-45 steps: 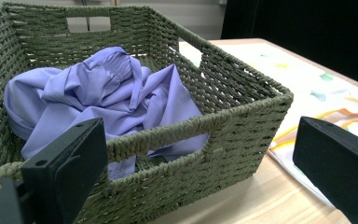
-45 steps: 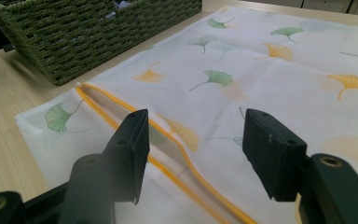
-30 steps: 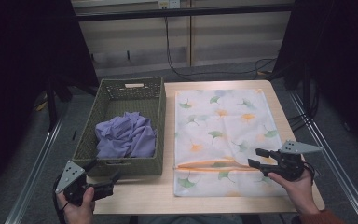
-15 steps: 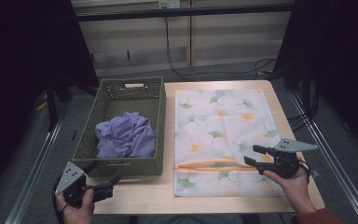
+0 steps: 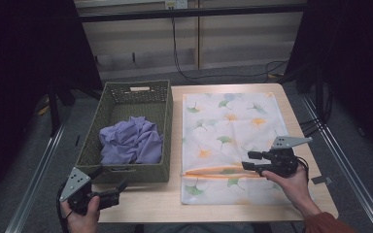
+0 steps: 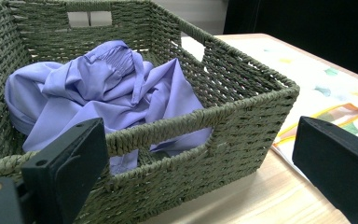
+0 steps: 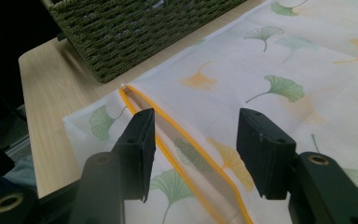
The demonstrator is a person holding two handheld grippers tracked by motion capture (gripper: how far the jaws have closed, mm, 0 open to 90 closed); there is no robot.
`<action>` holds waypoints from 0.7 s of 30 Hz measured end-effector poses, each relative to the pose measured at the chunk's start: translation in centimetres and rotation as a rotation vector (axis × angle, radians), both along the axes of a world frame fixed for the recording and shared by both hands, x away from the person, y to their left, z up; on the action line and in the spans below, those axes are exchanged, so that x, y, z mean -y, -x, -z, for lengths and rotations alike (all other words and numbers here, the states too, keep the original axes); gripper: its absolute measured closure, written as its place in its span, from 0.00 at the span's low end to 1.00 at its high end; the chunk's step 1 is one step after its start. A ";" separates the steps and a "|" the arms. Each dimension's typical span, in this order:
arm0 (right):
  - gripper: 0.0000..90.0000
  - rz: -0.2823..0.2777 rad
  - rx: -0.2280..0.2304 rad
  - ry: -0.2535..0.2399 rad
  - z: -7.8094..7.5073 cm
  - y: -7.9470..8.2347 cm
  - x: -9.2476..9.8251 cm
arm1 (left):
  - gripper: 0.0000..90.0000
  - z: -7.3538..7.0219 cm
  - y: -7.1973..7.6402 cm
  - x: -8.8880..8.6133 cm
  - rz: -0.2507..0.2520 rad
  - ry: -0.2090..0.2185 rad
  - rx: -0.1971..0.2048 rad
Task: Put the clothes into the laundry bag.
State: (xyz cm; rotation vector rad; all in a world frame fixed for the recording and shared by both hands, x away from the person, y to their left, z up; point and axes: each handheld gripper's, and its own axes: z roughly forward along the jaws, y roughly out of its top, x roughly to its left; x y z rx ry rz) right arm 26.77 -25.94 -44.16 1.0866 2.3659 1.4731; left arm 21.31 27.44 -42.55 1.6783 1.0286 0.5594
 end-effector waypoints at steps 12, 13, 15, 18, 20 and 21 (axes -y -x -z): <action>0.57 -0.090 -0.027 0.057 -0.3 -2.7 -2.9 | 0.04 0.0 -0.2 0.0 0.015 0.005 0.002; 0.58 -0.091 -0.026 0.065 -0.3 -2.9 -3.0 | 0.04 0.0 -0.2 0.0 0.019 0.006 0.003; 0.60 -0.095 -0.029 0.077 0.1 -3.1 -3.0 | 0.04 0.0 -0.2 0.0 0.018 0.005 0.003; 0.61 -0.083 -0.041 0.071 1.3 -3.3 -2.7 | 0.04 0.0 -0.2 0.1 0.019 0.004 0.003; 0.60 -0.083 -0.056 0.087 2.1 -3.2 -2.5 | 0.04 0.0 -0.2 0.1 0.021 0.001 0.002; 0.59 -0.079 -0.058 0.102 2.3 -3.2 -2.3 | 0.04 0.0 -0.2 0.1 0.022 -0.001 0.003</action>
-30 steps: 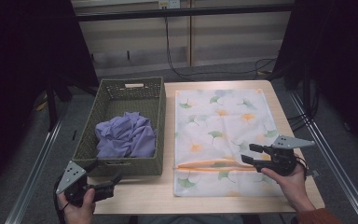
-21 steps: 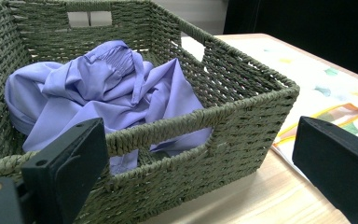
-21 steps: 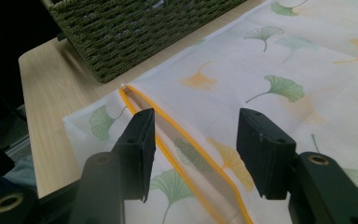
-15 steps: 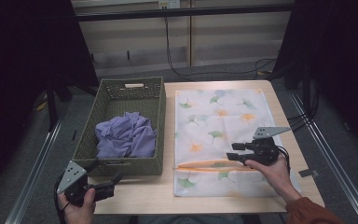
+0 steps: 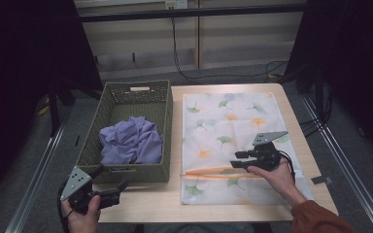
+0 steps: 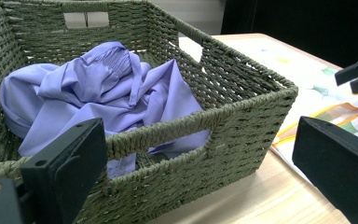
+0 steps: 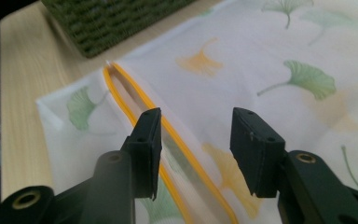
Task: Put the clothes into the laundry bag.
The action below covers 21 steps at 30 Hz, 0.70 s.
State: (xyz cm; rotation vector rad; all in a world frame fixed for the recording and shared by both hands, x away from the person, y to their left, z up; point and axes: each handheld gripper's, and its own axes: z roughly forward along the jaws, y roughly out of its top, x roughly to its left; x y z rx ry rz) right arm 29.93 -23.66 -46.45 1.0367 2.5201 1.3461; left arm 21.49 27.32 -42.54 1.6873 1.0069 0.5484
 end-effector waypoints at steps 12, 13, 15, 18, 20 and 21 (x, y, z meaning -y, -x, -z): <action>0.55 0.015 -0.062 0.083 2.4 0.1 0.6 | 0.04 0.0 -0.1 0.0 0.010 0.009 -0.002; 0.55 0.012 -0.061 0.100 2.5 0.1 0.6 | 0.04 0.0 -0.1 0.0 0.010 0.006 0.001; 0.55 0.016 -0.067 0.118 2.7 0.1 0.7 | 0.04 0.0 -0.1 0.0 0.013 0.007 0.001; 0.54 0.021 -0.061 0.141 3.0 0.2 0.8 | 0.04 0.0 -0.1 0.0 0.012 0.004 0.001; 0.56 0.026 -0.068 0.163 3.2 0.3 0.8 | 0.04 0.0 -0.1 0.1 0.009 -0.002 -0.003; 0.58 0.031 -0.067 0.166 3.2 0.3 0.7 | 0.04 0.0 -0.2 0.0 0.018 -0.001 -0.004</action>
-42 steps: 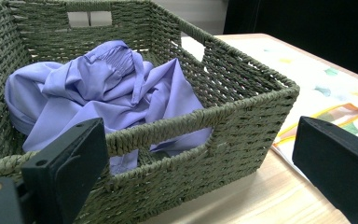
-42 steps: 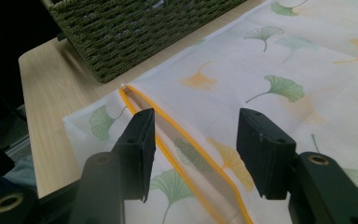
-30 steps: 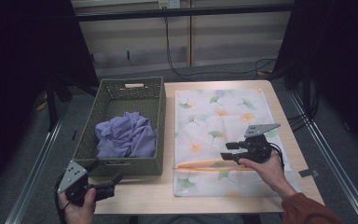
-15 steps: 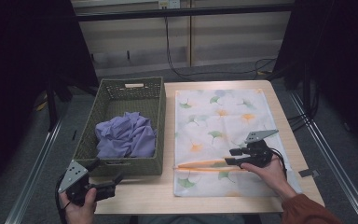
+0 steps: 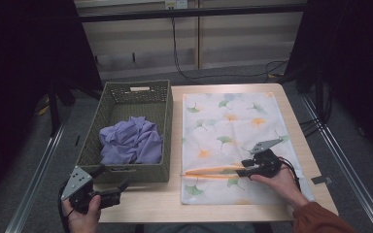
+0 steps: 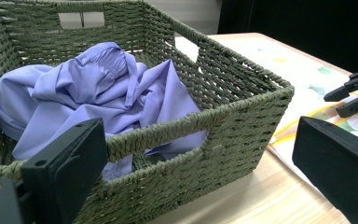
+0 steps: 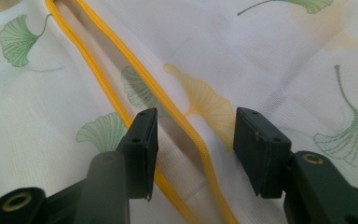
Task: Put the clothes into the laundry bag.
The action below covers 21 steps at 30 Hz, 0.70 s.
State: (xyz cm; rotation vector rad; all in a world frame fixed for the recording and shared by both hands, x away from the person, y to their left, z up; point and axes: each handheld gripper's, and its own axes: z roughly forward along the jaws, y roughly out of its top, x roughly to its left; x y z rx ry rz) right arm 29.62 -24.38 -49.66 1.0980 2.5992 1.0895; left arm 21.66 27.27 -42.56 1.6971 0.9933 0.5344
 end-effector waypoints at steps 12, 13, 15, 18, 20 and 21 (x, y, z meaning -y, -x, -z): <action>0.87 0.070 0.020 0.018 0.1 -0.1 0.4 | 0.04 0.0 -0.2 0.2 0.001 0.000 0.002; 0.89 0.074 0.026 0.018 0.1 -0.2 0.4 | 0.04 0.0 -0.2 0.2 0.000 -0.003 0.003; 0.93 0.080 0.020 0.007 0.2 -0.3 0.6 | 0.04 0.0 -0.2 0.2 0.003 0.000 0.002; 0.95 0.095 -0.009 -0.021 0.3 -0.5 0.9 | 0.04 0.0 -0.2 0.2 0.003 0.001 0.001; 0.97 0.100 -0.024 -0.041 0.4 -0.7 1.1 | 0.04 0.0 -0.1 0.2 0.001 0.005 0.003; 0.97 0.107 -0.030 -0.048 0.4 -0.7 1.1 | 0.04 0.0 -0.1 0.2 0.002 0.003 0.006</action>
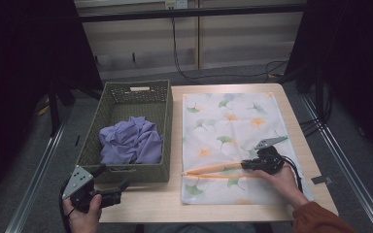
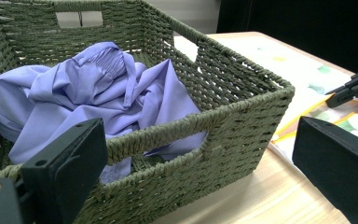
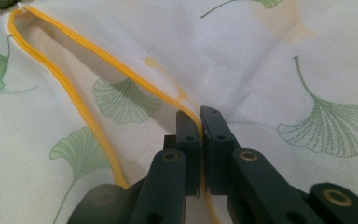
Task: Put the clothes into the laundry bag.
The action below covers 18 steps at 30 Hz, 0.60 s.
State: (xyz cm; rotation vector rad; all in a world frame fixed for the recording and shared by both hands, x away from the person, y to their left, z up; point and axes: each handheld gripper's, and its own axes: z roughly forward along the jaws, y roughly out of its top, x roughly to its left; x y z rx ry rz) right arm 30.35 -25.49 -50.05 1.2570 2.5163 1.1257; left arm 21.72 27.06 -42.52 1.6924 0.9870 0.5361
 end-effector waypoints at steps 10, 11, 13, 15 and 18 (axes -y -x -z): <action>0.99 0.011 0.021 0.009 -0.5 0.3 -0.1 | 0.04 0.1 -0.1 -0.2 -0.004 0.003 -0.006; 0.99 0.011 0.030 0.008 -0.6 0.4 -0.1 | 0.04 0.1 -0.1 -0.2 -0.004 0.003 -0.007; 0.99 0.021 0.048 -0.005 -0.7 0.4 -0.1 | 0.04 0.1 -0.1 -0.2 -0.002 0.001 -0.006; 0.99 0.029 0.062 -0.006 -1.0 0.5 0.0 | 0.04 0.1 -0.1 -0.1 -0.002 0.002 -0.007; 0.99 0.034 0.081 -0.025 -1.3 0.6 0.1 | 0.04 0.0 0.0 -0.2 0.000 0.003 -0.003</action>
